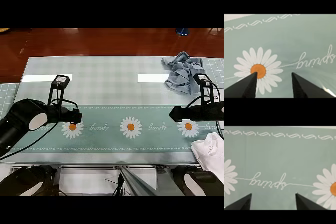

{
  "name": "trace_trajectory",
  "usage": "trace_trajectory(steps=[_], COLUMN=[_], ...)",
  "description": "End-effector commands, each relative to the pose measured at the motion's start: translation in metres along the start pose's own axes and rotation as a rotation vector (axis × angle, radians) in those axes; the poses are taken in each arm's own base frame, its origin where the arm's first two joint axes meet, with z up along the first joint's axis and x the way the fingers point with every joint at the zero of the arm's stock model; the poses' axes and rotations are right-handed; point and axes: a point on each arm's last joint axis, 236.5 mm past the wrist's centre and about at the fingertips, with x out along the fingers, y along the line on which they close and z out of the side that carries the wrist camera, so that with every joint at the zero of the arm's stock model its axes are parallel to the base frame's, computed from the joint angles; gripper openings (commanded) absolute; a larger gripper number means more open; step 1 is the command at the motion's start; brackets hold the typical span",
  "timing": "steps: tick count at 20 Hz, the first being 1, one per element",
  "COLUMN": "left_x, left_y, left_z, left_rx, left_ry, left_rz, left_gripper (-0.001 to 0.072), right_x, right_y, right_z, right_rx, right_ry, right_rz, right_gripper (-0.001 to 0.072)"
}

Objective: Fold the shirts.

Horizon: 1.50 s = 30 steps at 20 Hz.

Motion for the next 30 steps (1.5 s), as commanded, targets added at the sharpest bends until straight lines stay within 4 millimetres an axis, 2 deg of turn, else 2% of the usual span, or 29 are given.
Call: trace_trajectory(steps=[1, 16, 20, 23, 25, 26, 28, 30], left_x=[0.000, 0.000, 0.003, 0.005, 0.005, 0.005, 0.005, 0.005], left_y=[0.000, 0.000, -0.001, -0.004, -0.004, -0.004, -0.004, -0.001], left_z=[0.000, 0.000, 0.001, -0.001, -0.001, -0.001, 0.001, 0.012], left_rx=[0.001, 0.001, 0.001, -0.005, -0.005, -0.005, -0.002, 0.088], left_ry=[0.001, 0.001, -0.002, 0.012, 0.013, 0.012, 0.006, -0.040], left_rz=[0.001, 0.001, -0.001, -0.011, -0.011, -0.012, -0.012, 0.002], left_gripper=[0.0504, 0.0504, 0.0504, 0.0504, 0.0505, 0.0505, 0.0505, 0.0507], right_x=[0.000, 0.000, 0.000, -0.001, -0.001, -0.001, -0.005, -0.017], right_y=[0.000, 0.000, 0.000, 0.011, 0.011, 0.011, 0.008, -0.011], right_z=[0.000, 0.000, 0.011, 0.015, 0.018, 0.023, 0.046, 0.087], right_rx=[0.000, 0.000, 0.002, 0.021, 0.026, 0.026, 0.028, 0.071], right_ry=[0.000, -0.001, -0.048, -0.062, -0.077, -0.099, -0.196, -0.377], right_rz=[0.000, 0.000, 0.002, 0.049, 0.049, 0.048, 0.039, -0.031], right_gripper=[0.0598, 0.0598, 0.0598, 0.0598, 0.0598, 0.0597, 0.0596, 0.0592])
